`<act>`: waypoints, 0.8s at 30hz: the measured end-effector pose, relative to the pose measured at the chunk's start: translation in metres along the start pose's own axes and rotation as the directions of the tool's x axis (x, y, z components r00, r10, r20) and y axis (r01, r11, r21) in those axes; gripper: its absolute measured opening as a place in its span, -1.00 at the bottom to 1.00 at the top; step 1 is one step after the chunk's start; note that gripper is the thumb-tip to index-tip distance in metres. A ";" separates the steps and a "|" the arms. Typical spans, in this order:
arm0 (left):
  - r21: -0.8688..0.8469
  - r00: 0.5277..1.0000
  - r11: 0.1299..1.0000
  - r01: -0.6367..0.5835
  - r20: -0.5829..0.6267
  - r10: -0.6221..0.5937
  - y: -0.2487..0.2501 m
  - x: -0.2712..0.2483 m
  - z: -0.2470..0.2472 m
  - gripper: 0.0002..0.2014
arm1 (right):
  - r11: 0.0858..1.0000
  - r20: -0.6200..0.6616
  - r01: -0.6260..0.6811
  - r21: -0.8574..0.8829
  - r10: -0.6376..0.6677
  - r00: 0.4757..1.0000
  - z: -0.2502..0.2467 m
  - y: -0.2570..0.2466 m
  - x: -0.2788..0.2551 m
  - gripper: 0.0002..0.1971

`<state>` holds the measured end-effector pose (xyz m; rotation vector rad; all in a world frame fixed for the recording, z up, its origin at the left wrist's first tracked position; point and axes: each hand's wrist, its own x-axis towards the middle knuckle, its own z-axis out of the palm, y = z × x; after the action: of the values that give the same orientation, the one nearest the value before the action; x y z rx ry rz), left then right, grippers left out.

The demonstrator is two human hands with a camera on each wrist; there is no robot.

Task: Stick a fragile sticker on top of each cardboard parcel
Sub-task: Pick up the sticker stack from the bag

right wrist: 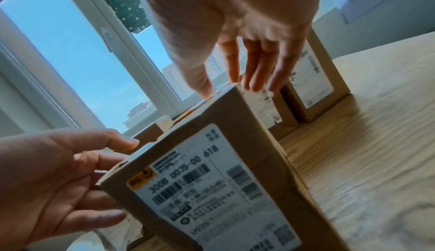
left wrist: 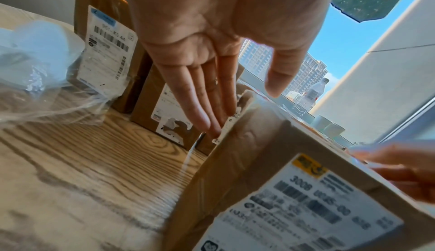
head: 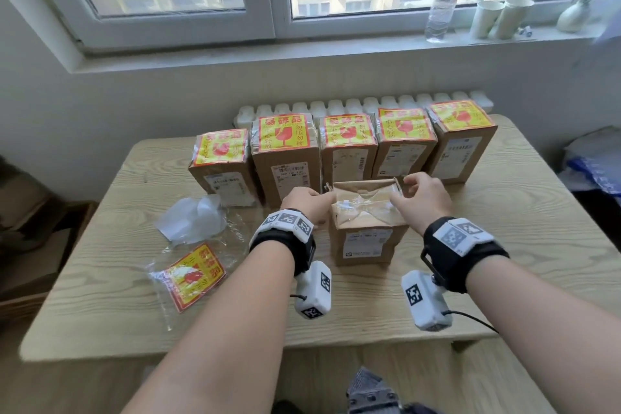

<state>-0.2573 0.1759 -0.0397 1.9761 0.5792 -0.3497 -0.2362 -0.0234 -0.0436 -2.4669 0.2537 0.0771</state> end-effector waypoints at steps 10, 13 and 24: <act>-0.118 0.970 0.992 0.053 -0.229 -0.079 -0.070 0.020 -0.102 -0.77 | 0.916 0.110 0.344 0.206 -0.371 0.922 0.054 -0.114 -0.033 -0.85; -0.140 0.955 0.983 0.122 -0.254 -0.154 -0.107 0.032 -0.139 -0.78 | 0.929 0.323 0.308 0.204 -0.360 0.875 0.095 -0.134 -0.036 -0.80; 0.060 0.841 0.895 0.441 -0.376 -0.389 -0.212 0.051 -0.221 -0.69 | 0.970 0.552 -0.076 0.230 -0.066 0.832 0.221 -0.161 -0.024 -0.55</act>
<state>-0.3294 0.4660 -0.1232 2.0568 1.2630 -0.3044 -0.2259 0.2407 -0.1182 -2.0876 0.0095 0.7167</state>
